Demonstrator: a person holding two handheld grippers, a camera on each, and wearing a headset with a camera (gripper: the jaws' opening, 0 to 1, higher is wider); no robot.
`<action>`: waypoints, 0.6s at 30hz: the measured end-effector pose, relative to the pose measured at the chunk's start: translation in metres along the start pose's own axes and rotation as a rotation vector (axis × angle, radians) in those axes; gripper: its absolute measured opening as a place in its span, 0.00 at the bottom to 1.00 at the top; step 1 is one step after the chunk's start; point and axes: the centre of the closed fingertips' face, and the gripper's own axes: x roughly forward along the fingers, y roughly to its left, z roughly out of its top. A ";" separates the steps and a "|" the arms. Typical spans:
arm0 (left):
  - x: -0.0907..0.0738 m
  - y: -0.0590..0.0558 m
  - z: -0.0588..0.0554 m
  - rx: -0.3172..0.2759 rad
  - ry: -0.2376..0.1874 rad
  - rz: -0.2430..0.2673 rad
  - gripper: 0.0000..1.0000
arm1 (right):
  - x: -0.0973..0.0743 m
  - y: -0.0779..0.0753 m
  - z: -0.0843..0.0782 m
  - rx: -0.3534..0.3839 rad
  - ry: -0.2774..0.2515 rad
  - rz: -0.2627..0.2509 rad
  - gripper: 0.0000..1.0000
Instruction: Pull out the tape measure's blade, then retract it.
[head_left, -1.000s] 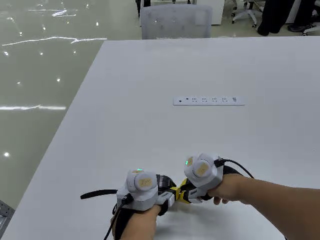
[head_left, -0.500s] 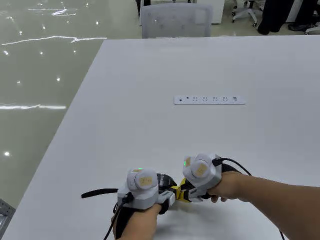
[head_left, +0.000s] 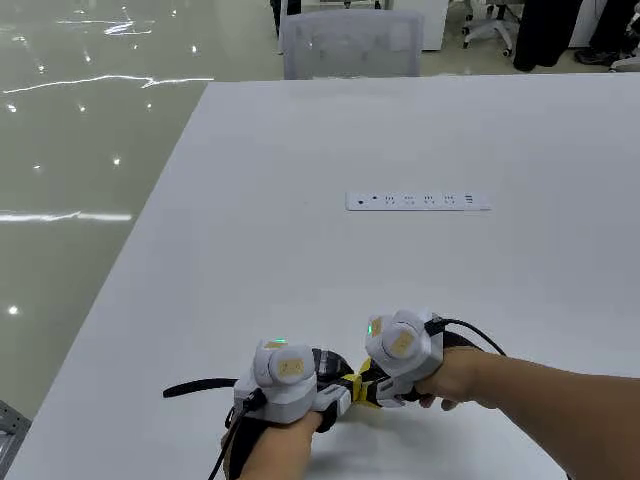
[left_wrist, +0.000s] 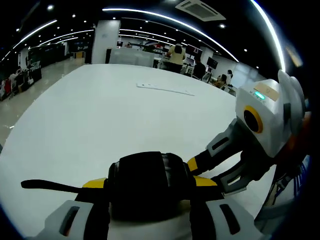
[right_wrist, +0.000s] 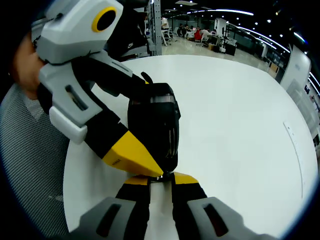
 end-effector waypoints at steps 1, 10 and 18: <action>0.000 0.000 0.000 0.003 0.006 -0.004 0.62 | 0.000 0.001 0.000 -0.004 0.002 -0.001 0.15; -0.005 0.004 0.005 0.053 0.010 -0.048 0.66 | -0.004 -0.002 -0.002 -0.011 0.008 -0.053 0.23; -0.017 0.023 0.008 0.144 0.007 -0.136 0.76 | -0.033 -0.013 -0.006 0.098 -0.053 -0.116 0.33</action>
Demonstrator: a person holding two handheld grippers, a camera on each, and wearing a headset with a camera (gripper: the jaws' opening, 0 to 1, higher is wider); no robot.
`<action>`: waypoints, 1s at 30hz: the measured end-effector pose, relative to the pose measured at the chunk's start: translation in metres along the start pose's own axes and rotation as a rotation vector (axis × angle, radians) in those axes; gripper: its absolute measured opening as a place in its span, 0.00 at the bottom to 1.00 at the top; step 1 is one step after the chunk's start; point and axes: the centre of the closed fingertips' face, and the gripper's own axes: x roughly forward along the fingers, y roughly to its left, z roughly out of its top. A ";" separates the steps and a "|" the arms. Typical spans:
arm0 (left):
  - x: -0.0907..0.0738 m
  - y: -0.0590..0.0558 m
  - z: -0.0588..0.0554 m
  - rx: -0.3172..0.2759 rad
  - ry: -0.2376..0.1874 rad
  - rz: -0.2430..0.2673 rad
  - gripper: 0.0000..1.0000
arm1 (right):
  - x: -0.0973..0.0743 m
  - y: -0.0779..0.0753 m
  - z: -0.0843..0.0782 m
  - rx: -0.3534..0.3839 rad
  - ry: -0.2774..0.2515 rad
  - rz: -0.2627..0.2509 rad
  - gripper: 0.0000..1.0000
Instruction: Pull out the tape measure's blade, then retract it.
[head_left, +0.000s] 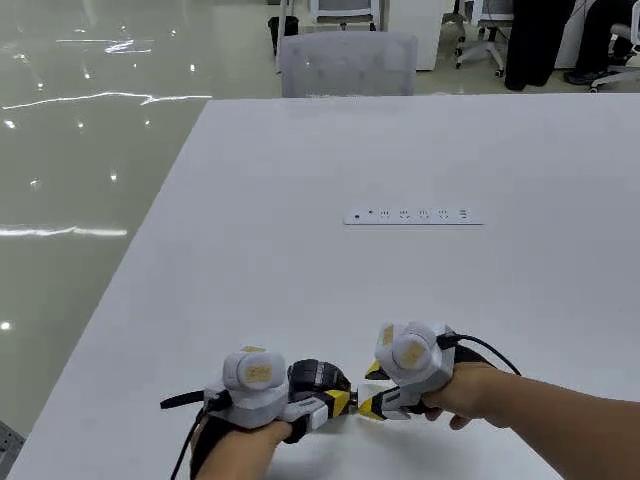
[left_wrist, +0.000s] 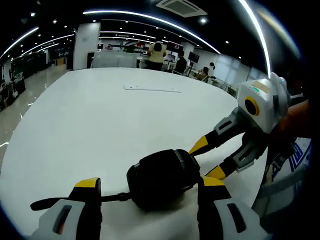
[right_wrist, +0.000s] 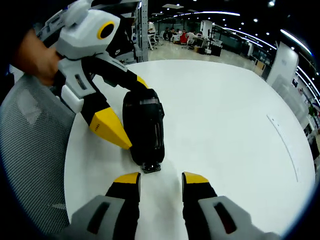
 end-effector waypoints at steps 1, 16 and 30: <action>-0.002 0.004 0.001 0.007 -0.006 -0.005 0.81 | -0.004 -0.001 -0.001 0.017 -0.005 -0.002 0.35; -0.053 0.017 0.004 0.133 -0.093 -0.185 1.00 | -0.081 -0.004 -0.034 0.136 -0.140 -0.148 0.57; -0.100 0.032 0.004 0.153 -0.159 -0.182 1.00 | -0.152 0.001 -0.082 0.233 -0.222 -0.279 0.77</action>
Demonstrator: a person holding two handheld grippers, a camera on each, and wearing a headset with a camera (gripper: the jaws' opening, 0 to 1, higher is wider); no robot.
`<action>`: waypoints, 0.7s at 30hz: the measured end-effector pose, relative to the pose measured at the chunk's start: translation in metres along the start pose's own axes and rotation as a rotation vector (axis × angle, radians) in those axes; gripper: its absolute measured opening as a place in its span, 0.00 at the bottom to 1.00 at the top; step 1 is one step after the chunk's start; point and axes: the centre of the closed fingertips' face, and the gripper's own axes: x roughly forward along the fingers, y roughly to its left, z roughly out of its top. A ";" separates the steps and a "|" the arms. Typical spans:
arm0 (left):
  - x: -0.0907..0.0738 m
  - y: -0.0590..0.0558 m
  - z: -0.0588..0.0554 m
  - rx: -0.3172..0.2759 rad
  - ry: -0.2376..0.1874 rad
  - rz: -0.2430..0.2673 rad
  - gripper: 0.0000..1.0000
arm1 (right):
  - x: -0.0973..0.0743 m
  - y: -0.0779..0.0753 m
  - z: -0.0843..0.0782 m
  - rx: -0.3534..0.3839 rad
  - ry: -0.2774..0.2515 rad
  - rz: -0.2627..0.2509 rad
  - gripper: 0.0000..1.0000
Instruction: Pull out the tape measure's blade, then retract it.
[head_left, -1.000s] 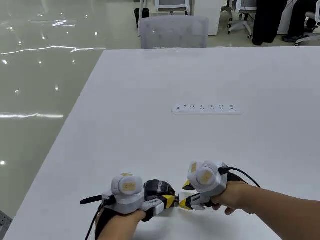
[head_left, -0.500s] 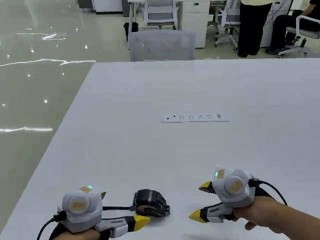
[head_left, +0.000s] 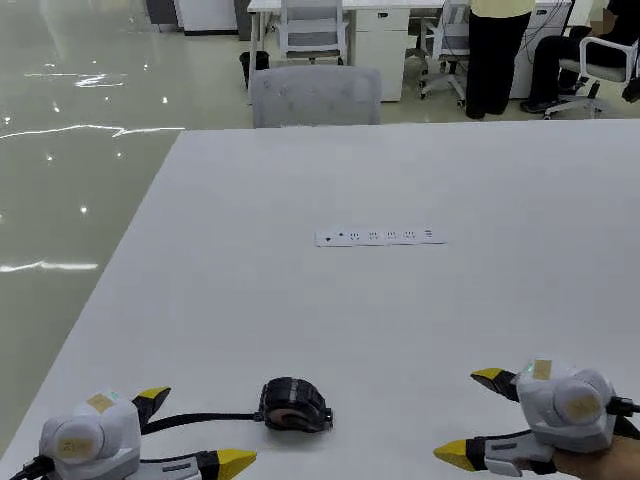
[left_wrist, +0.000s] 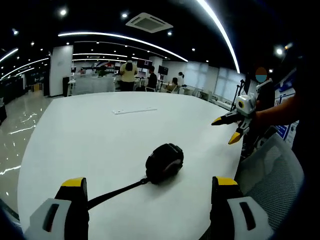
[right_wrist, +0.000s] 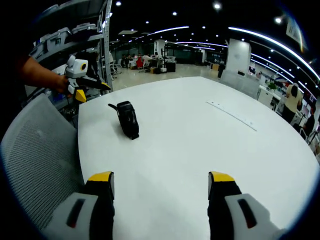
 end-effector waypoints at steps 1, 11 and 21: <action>-0.002 -0.001 -0.001 -0.001 0.000 0.000 1.00 | -0.007 -0.002 -0.003 0.009 -0.008 -0.010 0.78; -0.015 -0.003 -0.022 0.035 0.045 -0.001 1.00 | -0.042 -0.004 -0.036 0.024 0.016 -0.036 0.87; -0.019 -0.004 -0.020 0.056 0.033 -0.014 1.00 | -0.065 -0.001 -0.058 0.091 -0.002 -0.082 0.96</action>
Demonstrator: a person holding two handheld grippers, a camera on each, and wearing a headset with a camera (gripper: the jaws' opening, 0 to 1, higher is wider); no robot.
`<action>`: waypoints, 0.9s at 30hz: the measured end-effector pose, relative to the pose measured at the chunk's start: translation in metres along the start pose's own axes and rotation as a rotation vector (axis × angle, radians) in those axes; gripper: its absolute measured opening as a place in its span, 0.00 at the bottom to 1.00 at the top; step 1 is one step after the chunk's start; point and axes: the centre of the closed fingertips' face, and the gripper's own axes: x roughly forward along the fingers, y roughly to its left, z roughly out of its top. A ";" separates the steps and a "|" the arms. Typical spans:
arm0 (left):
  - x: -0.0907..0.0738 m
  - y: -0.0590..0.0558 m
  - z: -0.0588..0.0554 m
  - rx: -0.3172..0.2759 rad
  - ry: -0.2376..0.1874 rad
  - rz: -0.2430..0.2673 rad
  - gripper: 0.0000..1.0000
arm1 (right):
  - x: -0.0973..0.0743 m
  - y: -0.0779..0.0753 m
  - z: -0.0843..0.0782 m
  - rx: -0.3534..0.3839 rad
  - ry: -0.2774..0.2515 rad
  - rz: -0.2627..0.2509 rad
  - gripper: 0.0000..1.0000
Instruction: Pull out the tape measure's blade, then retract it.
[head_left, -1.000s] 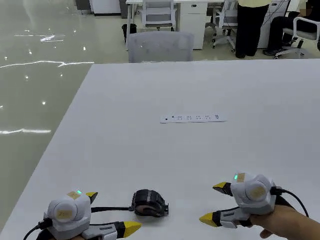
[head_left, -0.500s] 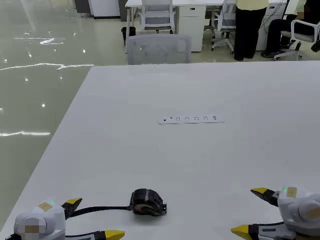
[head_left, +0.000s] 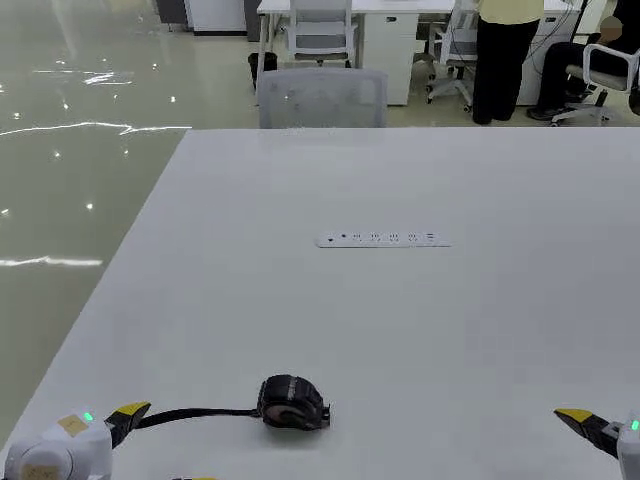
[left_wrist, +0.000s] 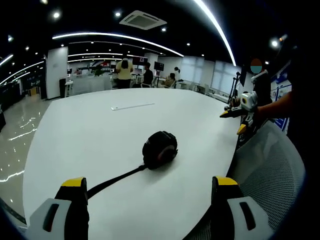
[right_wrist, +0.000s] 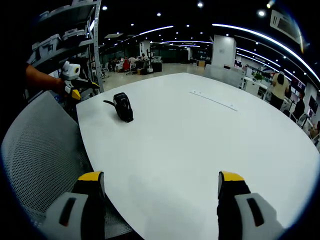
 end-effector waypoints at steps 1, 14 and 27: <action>0.000 -0.001 -0.001 -0.002 -0.001 -0.003 1.00 | -0.001 0.000 -0.001 -0.002 -0.003 -0.002 0.96; -0.002 0.000 -0.002 -0.016 -0.001 -0.003 1.00 | -0.006 -0.007 -0.006 -0.033 0.003 -0.018 0.99; 0.001 0.001 0.004 0.005 0.001 -0.005 1.00 | -0.003 -0.005 -0.002 -0.039 0.009 -0.011 0.97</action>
